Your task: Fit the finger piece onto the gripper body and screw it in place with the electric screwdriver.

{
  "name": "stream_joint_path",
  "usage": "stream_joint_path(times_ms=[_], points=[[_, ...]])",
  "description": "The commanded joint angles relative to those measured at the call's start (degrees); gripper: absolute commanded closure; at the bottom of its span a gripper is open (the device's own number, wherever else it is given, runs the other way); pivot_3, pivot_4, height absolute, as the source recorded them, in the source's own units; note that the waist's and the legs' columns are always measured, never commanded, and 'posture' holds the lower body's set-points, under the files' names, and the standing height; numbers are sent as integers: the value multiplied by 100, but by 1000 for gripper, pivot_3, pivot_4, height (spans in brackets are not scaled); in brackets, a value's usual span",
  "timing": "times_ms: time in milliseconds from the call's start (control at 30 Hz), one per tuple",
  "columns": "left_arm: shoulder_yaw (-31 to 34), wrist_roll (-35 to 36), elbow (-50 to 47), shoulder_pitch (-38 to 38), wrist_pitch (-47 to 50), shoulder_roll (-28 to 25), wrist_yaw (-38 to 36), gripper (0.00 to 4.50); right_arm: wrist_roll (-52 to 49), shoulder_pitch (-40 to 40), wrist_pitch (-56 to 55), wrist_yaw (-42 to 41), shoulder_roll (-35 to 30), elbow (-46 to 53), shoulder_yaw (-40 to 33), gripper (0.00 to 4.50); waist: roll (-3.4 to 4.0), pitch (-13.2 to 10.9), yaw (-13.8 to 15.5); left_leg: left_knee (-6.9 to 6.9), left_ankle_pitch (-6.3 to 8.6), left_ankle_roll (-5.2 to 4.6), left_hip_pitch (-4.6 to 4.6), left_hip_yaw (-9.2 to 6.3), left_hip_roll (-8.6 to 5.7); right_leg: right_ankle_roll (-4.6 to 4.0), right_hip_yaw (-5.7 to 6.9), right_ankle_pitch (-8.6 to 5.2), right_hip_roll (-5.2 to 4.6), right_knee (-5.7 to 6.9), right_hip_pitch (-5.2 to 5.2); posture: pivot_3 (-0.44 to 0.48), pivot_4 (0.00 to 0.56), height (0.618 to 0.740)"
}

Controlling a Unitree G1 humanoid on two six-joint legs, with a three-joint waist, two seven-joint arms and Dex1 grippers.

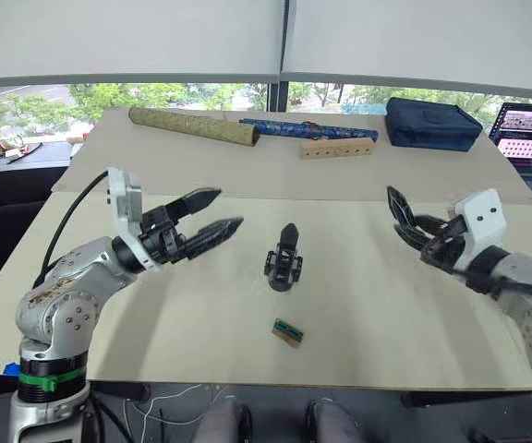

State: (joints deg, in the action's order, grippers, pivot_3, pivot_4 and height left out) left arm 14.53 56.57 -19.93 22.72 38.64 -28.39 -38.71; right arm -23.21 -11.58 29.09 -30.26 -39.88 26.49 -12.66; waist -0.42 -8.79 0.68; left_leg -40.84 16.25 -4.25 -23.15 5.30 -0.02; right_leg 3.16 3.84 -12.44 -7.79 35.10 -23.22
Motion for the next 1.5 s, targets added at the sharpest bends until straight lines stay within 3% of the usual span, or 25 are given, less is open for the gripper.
stream_joint_path(times_ms=[33,200,367,567,833,933,1200,1300,1367,1500], points=[[145,403,-95,327,119,361,851,0,451,-245,-856,65,241,444,419,3394,0,0,0,-1,0,0,0,0,-1,0,0,0,0,0,1,0,150,734],[-49,832,-7,756,221,1085,1621,0,1120,-743,-1440,162,573,320,1123,3394,-1,-1,0,-1,-3,4,1,0,-5,-1,1,0,1,0,0,0,150,734],[-411,562,184,928,155,1515,1975,0,1549,-1076,-1709,267,882,237,1473,3394,-1,0,-4,0,-6,9,1,0,-5,-2,1,0,11,-3,3,0,150,734],[-752,84,471,1148,-265,2136,2071,0,1688,-1382,-1647,232,1231,244,1800,3394,-1,-1,1,1,-12,19,0,-3,-3,-4,1,1,22,-4,1,0,150,734],[-790,14,472,1201,-277,2408,2055,0,1832,-1493,-1548,203,1322,177,1881,3394,-1,-1,-8,3,-12,19,-1,-5,-2,-5,-1,1,23,-4,0,0,150,734],[-752,-11,470,1166,-283,2391,1993,798,1887,-1513,-1504,224,1332,153,1849,3394,-1,-1,-6,2,-12,19,0,-5,-2,-5,-1,1,23,-4,0,0,150,734],[-690,-71,393,1047,-484,2480,1864,4449,1951,-1494,-1441,150,1335,135,1856,3394,-1,-1,-6,3,-12,18,-2,-5,-2,-6,-1,1,23,-4,0,0,150,734],[-653,-47,403,1056,-619,2576,1838,4449,1737,-1431,-1299,91,1416,155,1806,3394,-2,-1,-5,2,-12,19,-2,-6,-2,-6,-1,1,23,-5,-1,0,150,734],[-610,30,392,1079,-657,2594,1780,4500,1532,-1377,-989,9,1431,215,1759,2345,-2,-1,-7,2,-12,18,-2,-6,-1,-6,-1,1,23,-5,0,0,150,734],[-231,482,533,1347,-561,2214,1230,4500,1396,-1612,-1286,-430,1023,42,1411,955,-2,-1,-7,2,-12,18,-3,-5,0,-7,-1,1,24,-5,-3,0,150,734]])
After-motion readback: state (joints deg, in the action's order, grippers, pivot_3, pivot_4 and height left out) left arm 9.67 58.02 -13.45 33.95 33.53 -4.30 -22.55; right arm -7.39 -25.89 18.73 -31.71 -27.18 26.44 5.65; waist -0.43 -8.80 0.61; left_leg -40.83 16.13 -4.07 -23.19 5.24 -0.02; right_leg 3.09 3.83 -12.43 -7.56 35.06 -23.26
